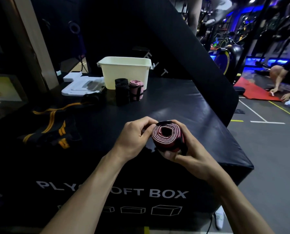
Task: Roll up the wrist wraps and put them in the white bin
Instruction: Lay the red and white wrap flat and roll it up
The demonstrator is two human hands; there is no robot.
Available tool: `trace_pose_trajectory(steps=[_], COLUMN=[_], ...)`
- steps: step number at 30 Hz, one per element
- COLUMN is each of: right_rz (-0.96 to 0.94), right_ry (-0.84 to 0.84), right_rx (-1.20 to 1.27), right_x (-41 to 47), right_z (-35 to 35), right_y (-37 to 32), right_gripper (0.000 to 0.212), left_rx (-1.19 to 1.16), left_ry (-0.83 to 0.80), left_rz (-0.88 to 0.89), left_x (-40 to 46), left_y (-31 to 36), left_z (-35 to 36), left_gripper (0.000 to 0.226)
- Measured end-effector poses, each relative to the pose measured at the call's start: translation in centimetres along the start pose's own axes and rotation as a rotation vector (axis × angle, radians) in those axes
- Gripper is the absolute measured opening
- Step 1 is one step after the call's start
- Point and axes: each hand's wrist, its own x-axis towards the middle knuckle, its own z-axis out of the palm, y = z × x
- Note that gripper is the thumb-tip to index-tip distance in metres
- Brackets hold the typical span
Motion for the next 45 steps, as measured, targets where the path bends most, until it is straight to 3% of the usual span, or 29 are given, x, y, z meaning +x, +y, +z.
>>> trace_pose_trajectory(steps=[4, 11, 18, 23, 30, 35, 38, 45], right_rz=[0.018, 0.039, 0.013, -0.008, -0.08, -0.022, -0.01, 0.026], right_ry=[0.002, -0.009, -0.023, -0.025, -0.029, -0.081, -0.09, -0.064], right_rx=[-0.029, -0.101, -0.176, -0.192, -0.266, -0.188, -0.197, -0.091], right_x=[0.1, 0.3, 0.1, 0.0, 0.3, 0.4, 0.3, 1.0], right_z=[0.1, -0.3, 0.2, 0.1, 1.2, 1.0, 1.0, 1.7], right_y=[0.2, 0.1, 0.0, 0.1, -0.3, -0.3, -0.2, 0.3], right_gripper=[0.082, 0.083, 0.087, 0.088, 0.087, 0.1, 0.103, 0.095], left_rx=[0.063, 0.071, -0.155, -0.058, -0.121, -0.181, -0.117, -0.177], left_ry=[0.035, -0.067, -0.193, -0.207, -0.294, -0.3, -0.303, -0.341], left_rz=[-0.009, 0.01, -0.175, -0.109, -0.203, -0.192, -0.134, -0.292], left_x=[0.1, 0.3, 0.7, 1.1, 1.1, 1.4, 1.7, 1.8], left_y=[0.1, 0.2, -0.6, -0.1, -1.6, -1.0, -1.1, -2.4], left_z=[0.1, -0.6, -1.4, -2.2, -3.0, -3.4, -3.4, -2.8], left_gripper=[0.018, 0.024, 0.05, 0.033, 0.033, 0.008, 0.007, 0.012])
